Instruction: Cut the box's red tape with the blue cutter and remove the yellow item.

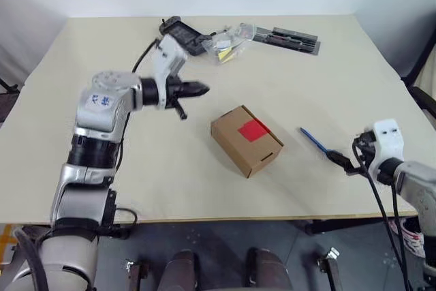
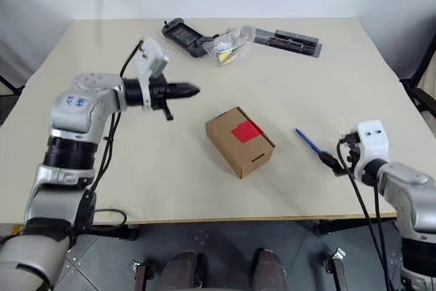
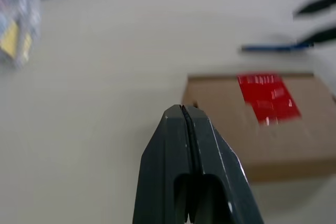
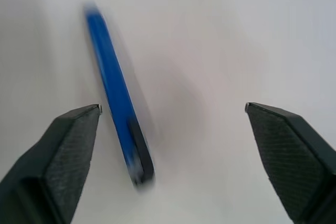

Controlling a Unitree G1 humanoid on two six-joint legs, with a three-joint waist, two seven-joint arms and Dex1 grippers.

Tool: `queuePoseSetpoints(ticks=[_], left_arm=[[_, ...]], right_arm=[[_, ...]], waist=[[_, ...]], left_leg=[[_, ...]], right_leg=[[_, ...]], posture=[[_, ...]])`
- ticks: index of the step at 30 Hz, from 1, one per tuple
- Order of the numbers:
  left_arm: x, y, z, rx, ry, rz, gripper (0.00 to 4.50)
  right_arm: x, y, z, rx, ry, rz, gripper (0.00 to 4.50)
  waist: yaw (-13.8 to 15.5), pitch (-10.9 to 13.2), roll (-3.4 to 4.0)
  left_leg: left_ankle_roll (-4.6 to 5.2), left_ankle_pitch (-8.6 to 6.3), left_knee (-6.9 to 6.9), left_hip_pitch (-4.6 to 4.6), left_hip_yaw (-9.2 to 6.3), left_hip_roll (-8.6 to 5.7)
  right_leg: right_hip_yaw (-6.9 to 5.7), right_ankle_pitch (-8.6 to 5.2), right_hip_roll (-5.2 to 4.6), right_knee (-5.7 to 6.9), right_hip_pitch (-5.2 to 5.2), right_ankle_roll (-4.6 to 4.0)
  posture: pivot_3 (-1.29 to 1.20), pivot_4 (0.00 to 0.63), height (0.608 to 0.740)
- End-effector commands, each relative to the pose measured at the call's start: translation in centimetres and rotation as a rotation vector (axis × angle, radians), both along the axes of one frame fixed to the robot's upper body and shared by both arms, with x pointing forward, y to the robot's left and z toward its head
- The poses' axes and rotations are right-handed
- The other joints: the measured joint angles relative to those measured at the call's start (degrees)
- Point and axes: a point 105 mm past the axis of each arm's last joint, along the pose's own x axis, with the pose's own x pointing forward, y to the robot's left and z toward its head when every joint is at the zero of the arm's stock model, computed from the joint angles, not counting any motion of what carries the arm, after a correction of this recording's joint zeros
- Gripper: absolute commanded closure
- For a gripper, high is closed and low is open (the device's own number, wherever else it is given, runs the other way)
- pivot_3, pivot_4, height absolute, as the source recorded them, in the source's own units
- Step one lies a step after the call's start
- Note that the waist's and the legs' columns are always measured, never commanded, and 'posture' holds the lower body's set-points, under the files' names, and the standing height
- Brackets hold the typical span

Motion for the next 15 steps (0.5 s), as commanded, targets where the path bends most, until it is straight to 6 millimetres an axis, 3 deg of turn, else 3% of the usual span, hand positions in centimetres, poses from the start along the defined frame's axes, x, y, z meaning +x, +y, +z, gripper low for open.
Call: queuePoseSetpoints(ticks=[1,6,7,11,15], left_arm=[[-1.2,-0.7,0.3,0.018,-0.023,-0.047,4.5],[-1.6,-1.3,-3.0,0.081,0.04,-0.051,4.5],[-1.6,-1.3,-3.6,0.093,0.043,-0.046,4.5],[-1.2,-1.9,-4.8,0.091,0.05,-0.03,4.5],[-0.9,-1.8,-5.9,0.122,0.05,-0.009,4.5]], right_arm=[[1.1,1.6,1.7,-0.063,-0.037,0.065,0.02],[4.2,5.1,0.5,-0.156,0.018,0.231,0.02],[4.6,6.1,0.0,-0.152,0.038,0.273,0.19],[5.9,9.1,-2.2,-0.193,0.138,0.393,1.23],[7.1,12.0,-2.5,-0.213,0.14,0.481,2.61]], waist=[[0.1,0.0,-0.01],[0.35,0.01,-0.02],[0.26,0.01,-0.03],[0.09,0.02,-0.04],[-0.4,0.02,-0.04]], left_leg=[[0.0,0.0,-0.01,0.0,0.0,0.0],[0.02,-0.01,0.04,-0.06,0.01,-0.05],[0.02,-0.01,0.04,-0.07,0.01,-0.05],[0.02,-0.01,0.09,-0.21,-0.02,-0.03],[0.02,-0.01,0.08,-0.22,-0.02,-0.03]], right_leg=[[0.0,0.0,0.01,0.0,0.0,0.0],[0.13,0.01,0.02,-0.07,0.01,0.01],[0.15,0.01,0.02,-0.06,-0.01,0.01],[0.15,0.01,0.05,-0.02,-0.15,0.02],[0.13,0.01,0.05,0.0,-0.15,0.03]], posture=[[0.0,0.15,0.74],[0.0,0.15,0.74],[0.0,0.15,0.74],[0.0,0.15,0.74],[0.0,0.15,0.74]])
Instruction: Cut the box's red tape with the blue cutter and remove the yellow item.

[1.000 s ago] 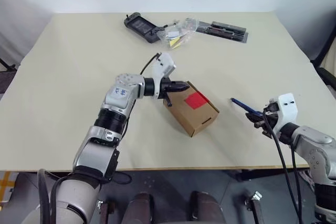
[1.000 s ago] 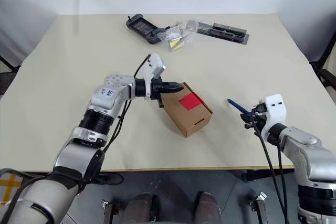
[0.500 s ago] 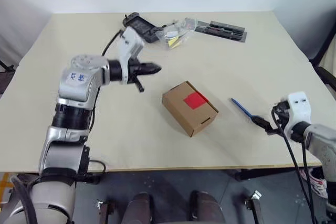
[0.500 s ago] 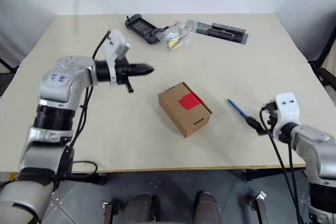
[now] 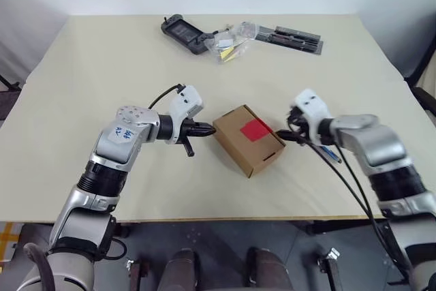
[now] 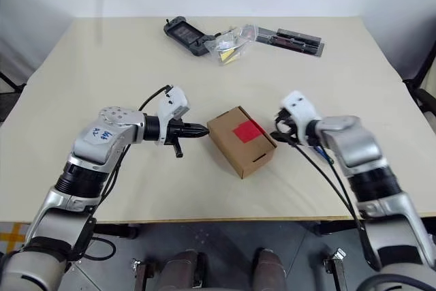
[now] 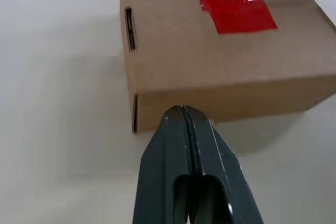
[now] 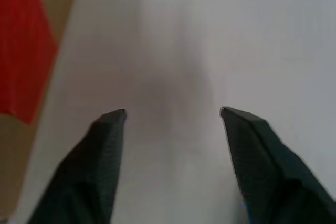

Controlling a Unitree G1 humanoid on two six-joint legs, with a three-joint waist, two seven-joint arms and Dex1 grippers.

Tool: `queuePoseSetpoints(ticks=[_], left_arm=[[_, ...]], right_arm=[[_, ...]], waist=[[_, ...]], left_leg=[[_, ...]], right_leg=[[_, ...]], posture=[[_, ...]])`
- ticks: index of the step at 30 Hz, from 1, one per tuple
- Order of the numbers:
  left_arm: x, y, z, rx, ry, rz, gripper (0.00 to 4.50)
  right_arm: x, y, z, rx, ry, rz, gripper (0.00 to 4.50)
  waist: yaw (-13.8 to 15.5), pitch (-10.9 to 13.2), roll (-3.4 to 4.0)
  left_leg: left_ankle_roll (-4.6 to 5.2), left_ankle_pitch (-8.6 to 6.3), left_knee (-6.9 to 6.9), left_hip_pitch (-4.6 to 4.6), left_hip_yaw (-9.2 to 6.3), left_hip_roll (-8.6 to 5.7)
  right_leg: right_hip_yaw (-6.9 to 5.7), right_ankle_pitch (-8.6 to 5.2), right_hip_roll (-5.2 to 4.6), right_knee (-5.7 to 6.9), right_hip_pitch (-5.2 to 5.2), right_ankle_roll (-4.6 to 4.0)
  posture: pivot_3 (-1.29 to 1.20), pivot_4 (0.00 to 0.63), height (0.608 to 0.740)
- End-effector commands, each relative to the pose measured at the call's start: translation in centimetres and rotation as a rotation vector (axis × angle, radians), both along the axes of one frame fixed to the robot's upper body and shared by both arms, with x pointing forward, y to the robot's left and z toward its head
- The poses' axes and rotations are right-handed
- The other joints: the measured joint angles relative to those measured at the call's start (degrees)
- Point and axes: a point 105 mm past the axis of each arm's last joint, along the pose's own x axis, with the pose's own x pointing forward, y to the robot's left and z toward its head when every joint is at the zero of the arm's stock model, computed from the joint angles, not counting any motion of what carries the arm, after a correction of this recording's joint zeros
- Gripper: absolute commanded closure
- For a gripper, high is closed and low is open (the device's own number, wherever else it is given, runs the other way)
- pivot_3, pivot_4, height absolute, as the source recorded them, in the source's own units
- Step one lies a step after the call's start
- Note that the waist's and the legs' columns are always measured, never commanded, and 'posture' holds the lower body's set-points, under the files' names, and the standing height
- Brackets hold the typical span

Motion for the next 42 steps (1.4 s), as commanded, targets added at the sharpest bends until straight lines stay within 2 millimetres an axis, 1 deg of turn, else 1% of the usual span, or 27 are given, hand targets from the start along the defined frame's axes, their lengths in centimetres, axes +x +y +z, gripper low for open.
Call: queuePoseSetpoints(ticks=[1,2,5,6,11,13,15,18,21,23,27,29,32,35,37,39,42], left_arm=[[0.0,0.1,-0.2,0.021,-0.027,0.004,4.5],[-0.1,0.0,-0.2,0.017,-0.023,0.0,4.5],[-0.9,-0.3,-0.8,0.02,0.014,-0.034,4.5],[-0.6,-0.4,-0.8,0.018,0.0,-0.023,4.5],[1.5,0.1,-0.5,0.024,-0.081,0.086,4.5],[1.8,0.3,-0.5,0.015,-0.085,0.101,4.5],[1.8,0.5,-0.4,0.011,-0.083,0.103,4.5],[1.6,1.7,-0.2,0.013,-0.072,0.118,4.5],[1.1,3.0,-0.1,0.011,-0.041,0.133,4.5],[0.5,3.8,-0.4,0.022,-0.012,0.128,4.5],[-0.6,5.4,-1.1,0.064,0.034,0.142,4.5],[-1.3,6.0,-1.6,0.085,0.064,0.138,4.5],[-1.5,6.3,-1.9,0.098,0.07,0.143,4.5],[-1.3,6.3,-1.6,0.093,0.056,0.156,4.5],[-1.0,6.9,-1.3,0.098,0.046,0.173,4.5],[-0.9,7.8,-1.0,0.109,0.039,0.191,4.5],[-0.3,9.6,0.9,0.093,0.002,0.227,4.5]], right_arm=[[0.7,1.7,1.1,-0.008,-0.036,0.065,2.92],[0.7,2.1,1.1,-0.006,-0.032,0.075,3.29],[0.1,3.9,1.1,0.0,-0.014,0.147,4.35],[-0.2,4.3,1.1,-0.001,-0.008,0.165,4.44],[-1.6,5.6,0.8,0.006,0.032,0.228,4.44],[-2.7,6.5,0.5,0.01,0.069,0.272,4.44],[-3.6,7.3,0.4,0.016,0.09,0.303,4.44],[-4.5,9.2,0.5,0.054,0.098,0.342,4.44],[-4.6,10.3,0.6,0.073,0.092,0.346,4.44],[-4.6,10.7,0.5,0.085,0.094,0.348,4.44],[-4.7,10.7,0.1,0.071,0.098,0.347,4.44],[-4.8,10.7,0.2,0.07,0.096,0.354,4.44],[-5.3,10.7,0.6,0.069,0.097,0.374,4.44],[-5.7,10.3,0.5,0.052,0.1,0.382,4.44],[-5.7,9.6,0.4,0.034,0.092,0.365,4.44],[-5.5,8.4,0.4,0.013,0.077,0.331,4.44],[-4.7,5.6,1.1,-0.032,0.025,0.248,4.44]], waist=[[-0.3,0.0,0.0],[-0.45,0.0,0.0],[-0.69,0.0,0.0],[-0.75,0.0,0.0],[-0.73,0.0,0.0],[-0.77,0.0,0.0],[-0.78,0.0,0.0],[-0.97,0.0,0.0],[-1.05,0.0,0.0],[-1.0,0.0,0.0],[-0.75,0.0,0.0],[-0.76,0.0,0.0],[-0.78,0.0,0.0],[-0.84,0.0,0.0],[-0.81,0.0,0.0],[-0.81,0.0,0.0],[-0.83,0.0,0.0]], left_leg=[[0.0,0.0,0.0,0.0,-0.01,0.0],[0.0,0.0,0.0,0.0,-0.01,0.0],[0.0,0.0,0.0,-0.02,-0.07,0.0],[0.0,0.0,-0.01,-0.02,-0.07,0.0],[0.0,0.0,0.03,-0.02,-0.1,0.0],[0.0,0.0,0.03,-0.01,-0.1,0.0],[0.0,0.0,0.02,-0.01,-0.1,0.0],[-0.01,0.0,0.01,-0.01,-0.1,0.01],[-0.02,0.0,0.0,-0.02,-0.1,0.01],[-0.02,0.0,0.01,-0.02,-0.09,0.01],[-0.03,-0.01,0.0,-0.03,-0.1,0.0],[-0.03,-0.01,0.03,-0.07,-0.11,0.0],[-0.03,-0.01,0.03,-0.08,-0.11,0.01],[-0.03,-0.01,0.03,-0.08,-0.09,0.0],[-0.03,-0.01,0.02,-0.08,-0.08,0.01],[-0.03,-0.01,0.02,-0.08,-0.08,0.0],[-0.03,-0.01,0.01,-0.13,-0.03,0.01]], right_leg=[[-0.01,0.0,0.0,0.01,-0.01,0.0],[-0.01,0.0,0.0,0.03,-0.01,0.01],[-0.04,0.02,0.0,0.04,-0.01,0.03],[-0.04,0.02,0.0,0.05,-0.01,0.03],[-0.05,0.02,0.0,0.1,-0.01,0.04],[-0.05,0.02,0.0,0.12,-0.01,0.04],[-0.05,0.02,0.0,0.15,-0.03,0.04],[-0.05,0.02,0.0,0.19,-0.06,0.04],[-0.03,0.02,0.0,0.32,-0.16,0.04],[-0.01,0.02,-0.01,0.34,-0.18,0.04],[0.01,0.03,-0.01,0.34,-0.19,0.05],[0.01,0.03,-0.01,0.34,-0.19,0.05],[0.03,0.03,-0.01,0.36,-0.24,0.05],[0.05,0.03,-0.01,0.38,-0.27,0.05],[0.05,0.03,-0.01,0.39,-0.29,0.05],[0.06,0.03,-0.01,0.4,-0.29,0.05],[0.1,0.03,-0.01,0.41,-0.4,0.05]], posture=[[0.0,0.15,0.74],[0.0,0.15,0.74],[0.0,0.15,0.74],[0.0,0.15,0.74],[0.0,0.15,0.74],[0.0,0.15,0.74],[0.0,0.15,0.74],[0.0,0.15,0.74],[0.0,0.15,0.74],[0.0,0.15,0.74],[0.0,0.15,0.74],[0.0,0.15,0.74],[0.0,0.15,0.74],[0.0,0.15,0.74],[0.0,0.15,0.74],[0.0,0.15,0.74],[0.0,0.15,0.74]])
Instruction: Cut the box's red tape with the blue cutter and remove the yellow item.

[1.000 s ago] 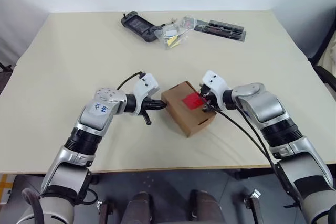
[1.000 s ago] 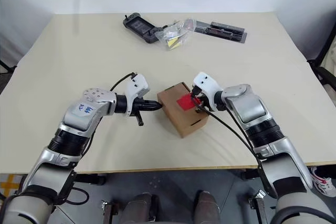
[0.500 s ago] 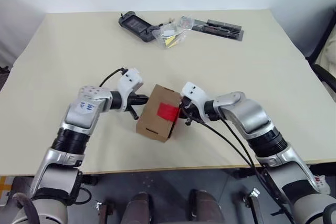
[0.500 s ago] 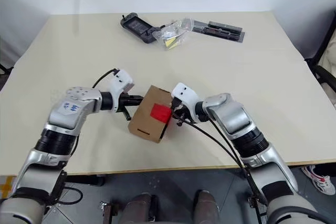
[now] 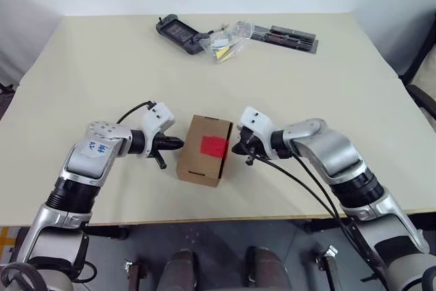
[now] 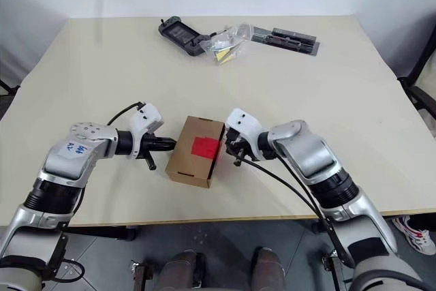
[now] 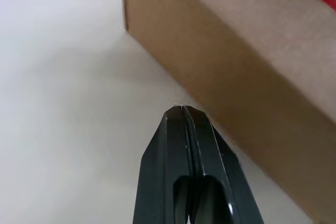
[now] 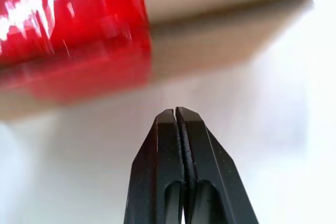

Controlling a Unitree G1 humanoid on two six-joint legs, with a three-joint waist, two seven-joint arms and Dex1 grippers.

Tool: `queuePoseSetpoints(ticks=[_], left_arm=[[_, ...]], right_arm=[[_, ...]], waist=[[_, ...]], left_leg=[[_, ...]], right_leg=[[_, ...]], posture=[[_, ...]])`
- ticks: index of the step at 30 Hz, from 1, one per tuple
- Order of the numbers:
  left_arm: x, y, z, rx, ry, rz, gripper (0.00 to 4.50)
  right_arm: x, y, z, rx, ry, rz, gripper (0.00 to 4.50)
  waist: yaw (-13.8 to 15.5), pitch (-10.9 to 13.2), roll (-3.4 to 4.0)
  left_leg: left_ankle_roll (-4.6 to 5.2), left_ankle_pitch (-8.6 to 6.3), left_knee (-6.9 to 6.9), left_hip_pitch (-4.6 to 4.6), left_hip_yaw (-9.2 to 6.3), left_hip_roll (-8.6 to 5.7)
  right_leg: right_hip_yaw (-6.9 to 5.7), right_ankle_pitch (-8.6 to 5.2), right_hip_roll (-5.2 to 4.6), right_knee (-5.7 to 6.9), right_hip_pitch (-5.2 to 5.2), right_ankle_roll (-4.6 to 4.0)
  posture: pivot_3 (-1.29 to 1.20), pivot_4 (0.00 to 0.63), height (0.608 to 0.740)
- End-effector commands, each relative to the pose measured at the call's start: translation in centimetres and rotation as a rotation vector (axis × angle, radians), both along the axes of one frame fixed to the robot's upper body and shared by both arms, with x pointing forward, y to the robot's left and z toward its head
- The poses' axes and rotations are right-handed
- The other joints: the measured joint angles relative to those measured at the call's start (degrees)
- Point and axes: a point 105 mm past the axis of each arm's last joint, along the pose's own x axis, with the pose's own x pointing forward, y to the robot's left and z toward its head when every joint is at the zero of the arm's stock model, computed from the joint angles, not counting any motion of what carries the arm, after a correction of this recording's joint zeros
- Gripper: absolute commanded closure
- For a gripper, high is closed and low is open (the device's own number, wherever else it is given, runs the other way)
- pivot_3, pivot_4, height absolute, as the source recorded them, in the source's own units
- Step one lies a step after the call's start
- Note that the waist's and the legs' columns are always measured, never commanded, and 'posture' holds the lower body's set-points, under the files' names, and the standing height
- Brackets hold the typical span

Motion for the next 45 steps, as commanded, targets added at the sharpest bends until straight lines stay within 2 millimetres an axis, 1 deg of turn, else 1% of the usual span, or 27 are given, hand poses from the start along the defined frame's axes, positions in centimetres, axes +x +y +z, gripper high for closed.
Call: queuePoseSetpoints(ticks=[1,3,5,8,10,11,12,14,19,21,25,27,32,39,42,45], left_arm=[[1.0,2.1,4.0,-0.04,-0.106,0.041,4.5],[1.3,2.1,5.9,-0.077,-0.136,0.02,4.5],[1.3,1.7,7.1,-0.103,-0.15,-0.015,4.5],[1.0,0.0,8.3,-0.147,-0.141,-0.114,4.5],[0.8,-1.3,8.2,-0.164,-0.117,-0.184,4.5],[0.8,-1.9,8.0,-0.164,-0.105,-0.213,4.5],[0.8,-2.2,7.8,-0.163,-0.097,-0.229,4.5],[0.7,-3.3,6.6,-0.156,-0.052,-0.279,4.5],[0.6,-4.9,4.4,-0.115,0.004,-0.349,4.5],[0.7,-5.0,3.5,-0.077,0.014,-0.362,4.5],[0.5,-5.1,2.7,-0.059,0.032,-0.383,4.5],[0.4,-5.1,2.5,-0.059,0.036,-0.387,4.5],[0.3,-5.1,2.1,-0.061,0.046,-0.388,4.5],[0.2,-5.1,1.8,-0.061,0.053,-0.387,4.5],[0.2,-5.1,1.8,-0.062,0.053,-0.387,4.5],[0.3,-5.0,1.7,-0.066,0.048,-0.374,4.5]], right_arm=[[0.7,-2.4,2.5,-0.001,-0.109,-0.076,4.28],[0.4,-3.1,3.9,0.039,-0.111,-0.108,3.85],[0.3,-3.3,4.9,0.075,-0.121,-0.13,3.21],[-0.1,-2.5,6.5,0.149,-0.13,-0.146,2.11],[-0.4,-1.4,7.1,0.196,-0.133,-0.139,1.38],[-0.4,-0.8,7.2,0.214,-0.136,-0.141,1.09],[-0.4,-0.5,7.2,0.224,-0.137,-0.144,0.68],[-0.2,0.7,6.7,0.249,-0.131,-0.152,0.02],[-0.3,2.5,5.9,0.284,-0.107,-0.137,0.02],[-0.4,2.6,5.2,0.251,-0.101,-0.132,0.02],[-0.4,1.4,3.5,0.136,-0.108,-0.138,0.02],[-0.5,1.0,3.1,0.116,-0.107,-0.139,0.02],[-0.8,-0.8,1.9,0.051,-0.091,-0.157,0.02],[-1.2,-2.4,-0.1,-0.055,-0.081,-0.164,0.02],[-1.3,-2.8,-0.5,-0.076,-0.081,-0.164,0.02],[-2.2,-4.0,-0.5,-0.068,-0.052,-0.18,0.02]], waist=[[0.01,0.01,-0.01],[0.11,0.01,-0.02],[0.11,0.01,-0.02],[0.09,0.01,-0.02],[-0.03,0.01,-0.02],[-0.07,0.01,-0.02],[-0.08,0.01,-0.02],[-0.06,0.01,-0.02],[-0.09,0.01,-0.02],[-0.03,0.01,-0.02],[0.02,-0.02,-0.05],[0.04,-0.04,-0.08],[0.1,-0.14,-0.19],[0.03,-0.14,-0.19],[0.07,-0.14,-0.19],[0.2,-0.14,-0.2]], left_leg=[[0.0,0.0,0.01,-0.04,0.04,0.0],[0.0,0.0,0.03,-0.09,0.06,0.0],[0.0,0.0,0.04,-0.11,0.06,0.0],[0.0,0.0,0.03,-0.1,0.06,0.0],[0.0,0.0,0.02,-0.07,0.06,0.0],[0.0,0.0,0.02,-0.07,0.06,0.0],[0.0,0.0,0.02,-0.07,0.06,0.0],[0.0,0.0,0.02,-0.08,0.06,0.0],[0.0,0.0,0.03,-0.08,0.07,0.0],[0.0,0.0,0.03,-0.09,0.07,0.0],[0.0,0.0,0.04,-0.07,0.07,-0.02],[0.0,0.0,0.04,-0.03,0.06,-0.01],[0.0,0.0,0.05,0.03,0.06,-0.01],[0.0,0.0,0.05,0.01,0.07,-0.01],[0.0,0.0,0.05,0.01,0.07,-0.01],[0.0,0.0,0.06,0.01,0.07,-0.01]], right_leg=[[0.04,0.0,0.0,0.04,-0.07,0.0],[0.06,0.0,0.0,0.12,-0.15,0.0],[0.06,0.0,-0.01,0.16,-0.18,0.0],[0.06,0.0,-0.01,0.2,-0.18,0.0],[0.06,0.0,-0.01,0.26,-0.19,0.0],[0.06,0.0,-0.01,0.28,-0.2,0.0],[0.07,0.0,0.0,0.31,-0.22,0.0],[0.07,0.0,-0.01,0.33,-0.24,0.0],[0.09,0.0,-0.01,0.35,-0.26,0.0],[0.09,0.0,-0.01,0.35,-0.26,0.0],[0.12,0.0,-0.01,0.35,-0.25,0.0],[0.12,0.0,-0.01,0.37,-0.22,0.0],[0.14,0.0,-0.01,0.38,-0.16,0.0],[0.15,0.0,-0.01,0.37,-0.19,0.0],[0.15,0.0,-0.01,0.36,-0.18,0.0],[0.14,0.0,-0.02,0.36,-0.18,0.0]], posture=[[0.0,0.15,0.74],[0.0,0.15,0.74],[0.0,0.15,0.74],[0.0,0.15,0.74],[0.0,0.15,0.74],[0.0,0.15,0.74],[0.0,0.15,0.74],[0.0,0.15,0.74],[0.0,0.15,0.74],[0.0,0.15,0.74],[0.0,0.15,0.74],[0.0,0.15,0.74],[0.0,0.15,0.74],[0.0,0.15,0.74],[0.0,0.15,0.74],[0.0,0.15,0.74]])
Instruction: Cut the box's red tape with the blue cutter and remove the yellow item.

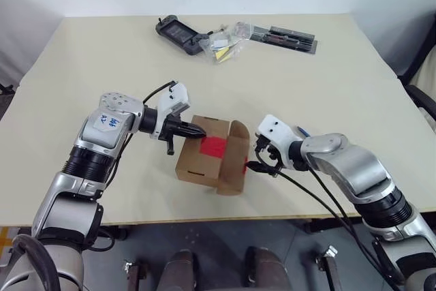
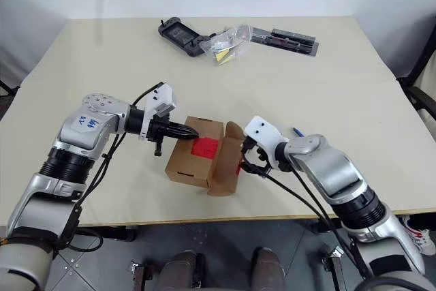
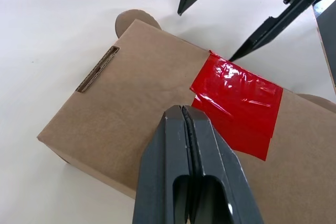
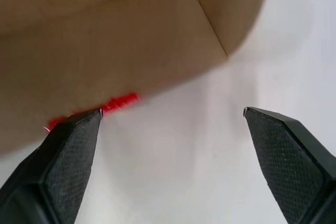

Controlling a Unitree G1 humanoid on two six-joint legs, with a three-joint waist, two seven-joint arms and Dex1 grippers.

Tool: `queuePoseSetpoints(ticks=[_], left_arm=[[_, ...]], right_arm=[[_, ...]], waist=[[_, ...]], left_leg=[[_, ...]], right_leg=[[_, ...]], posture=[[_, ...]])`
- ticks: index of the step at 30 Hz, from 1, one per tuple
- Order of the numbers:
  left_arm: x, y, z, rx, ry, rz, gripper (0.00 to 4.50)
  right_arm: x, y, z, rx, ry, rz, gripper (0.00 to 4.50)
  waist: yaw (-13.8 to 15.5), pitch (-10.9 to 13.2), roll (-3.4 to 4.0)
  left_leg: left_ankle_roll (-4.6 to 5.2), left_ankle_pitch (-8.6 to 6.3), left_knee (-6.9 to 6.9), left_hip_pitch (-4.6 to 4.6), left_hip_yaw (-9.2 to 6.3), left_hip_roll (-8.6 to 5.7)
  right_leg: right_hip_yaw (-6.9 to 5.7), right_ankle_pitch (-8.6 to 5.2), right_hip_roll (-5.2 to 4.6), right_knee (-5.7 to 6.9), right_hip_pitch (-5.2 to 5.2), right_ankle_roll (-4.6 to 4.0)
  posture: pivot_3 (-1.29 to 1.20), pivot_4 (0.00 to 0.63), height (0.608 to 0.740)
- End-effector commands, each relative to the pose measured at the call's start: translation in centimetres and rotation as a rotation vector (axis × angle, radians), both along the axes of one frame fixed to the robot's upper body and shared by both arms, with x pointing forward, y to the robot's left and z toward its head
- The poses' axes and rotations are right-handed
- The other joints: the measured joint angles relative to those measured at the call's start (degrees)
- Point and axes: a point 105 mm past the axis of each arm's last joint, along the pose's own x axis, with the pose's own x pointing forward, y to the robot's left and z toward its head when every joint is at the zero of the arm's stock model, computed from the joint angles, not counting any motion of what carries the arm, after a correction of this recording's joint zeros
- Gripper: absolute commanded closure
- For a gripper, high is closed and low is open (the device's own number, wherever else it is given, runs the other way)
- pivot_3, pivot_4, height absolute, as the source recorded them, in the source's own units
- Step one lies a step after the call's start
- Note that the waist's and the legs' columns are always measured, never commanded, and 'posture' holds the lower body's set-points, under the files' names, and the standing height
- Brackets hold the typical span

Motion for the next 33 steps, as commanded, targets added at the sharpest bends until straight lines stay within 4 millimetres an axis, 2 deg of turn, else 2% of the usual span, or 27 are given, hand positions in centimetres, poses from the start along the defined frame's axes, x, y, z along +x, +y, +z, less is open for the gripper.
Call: queuePoseSetpoints(ticks=[1,4,7,12,15,17,23,27,33], left_arm=[[-0.2,0.4,-1.6,0.036,0.037,0.023,4.5],[-0.1,0.5,-1.8,0.033,0.037,0.036,4.5],[-0.2,0.5,-1.9,0.029,0.036,0.042,4.5],[-0.1,0.4,-1.8,0.021,0.034,0.049,4.5],[0.0,0.3,-1.7,0.014,0.028,0.055,4.5],[0.1,0.2,-1.6,0.009,0.022,0.062,4.5],[0.0,0.0,-1.6,0.006,0.022,0.063,4.5],[-0.2,-0.1,-1.7,0.012,0.025,0.06,4.5],[0.1,-0.1,-1.5,0.008,0.017,0.068,4.5]], right_arm=[[-1.2,-1.3,0.4,0.037,0.029,-0.027,0.02],[-1.5,-2.5,1.4,0.167,0.063,-0.108,0.02],[-1.6,-2.6,2.5,0.337,0.111,-0.17,0.02],[-1.8,-0.7,3.0,0.455,0.169,-0.16,0.02],[-1.6,0.7,2.6,0.469,0.193,-0.149,0.02],[-1.4,1.6,2.2,0.539,0.251,-0.16,0.02],[-1.1,3.2,0.7,0.661,0.423,-0.158,0.02],[-0.1,3.8,-0.2,0.718,0.495,-0.179,0.02],[1.0,4.9,0.0,0.805,0.567,-0.175,0.02]], waist=[[0.09,0.0,-0.01],[0.12,-0.01,-0.03],[0.08,-0.02,-0.02],[0.01,-0.02,-0.02],[-0.05,-0.02,-0.01],[0.08,-0.03,-0.03],[-0.01,-0.03,-0.02],[-0.27,-0.07,0.0],[-0.51,-0.11,0.01]], left_leg=[[0.0,0.0,0.0,0.0,-0.01,0.0],[0.0,0.0,0.01,0.0,0.0,0.0],[0.0,0.0,0.03,0.01,0.01,0.01],[0.0,0.0,0.03,0.03,0.0,0.01],[0.0,0.0,0.03,0.03,0.01,0.01],[0.0,0.0,0.03,0.03,0.0,0.01],[0.0,0.0,0.04,0.03,0.0,-0.01],[0.0,0.0,0.04,0.07,0.0,0.01],[-0.01,0.01,0.02,0.15,0.01,0.02]], right_leg=[[-0.01,0.0,0.0,0.0,0.0,0.0],[-0.01,0.0,0.0,-0.01,0.02,0.0],[0.0,0.0,0.01,0.0,0.03,0.0],[0.03,0.0,0.0,0.02,0.03,0.0],[0.03,0.0,0.01,0.03,0.02,0.0],[0.04,0.0,0.01,0.04,0.03,0.0],[0.04,0.0,0.0,0.06,0.04,0.0],[0.05,0.0,0.01,0.09,0.03,0.0],[0.09,0.0,0.01,0.15,0.04,0.0]], posture=[[0.0,0.15,0.74],[0.0,0.15,0.74],[0.0,0.15,0.74],[0.0,0.15,0.74],[0.0,0.15,0.74],[0.0,0.15,0.74],[0.0,0.15,0.74],[0.0,0.15,0.74],[0.0,0.15,0.74]])
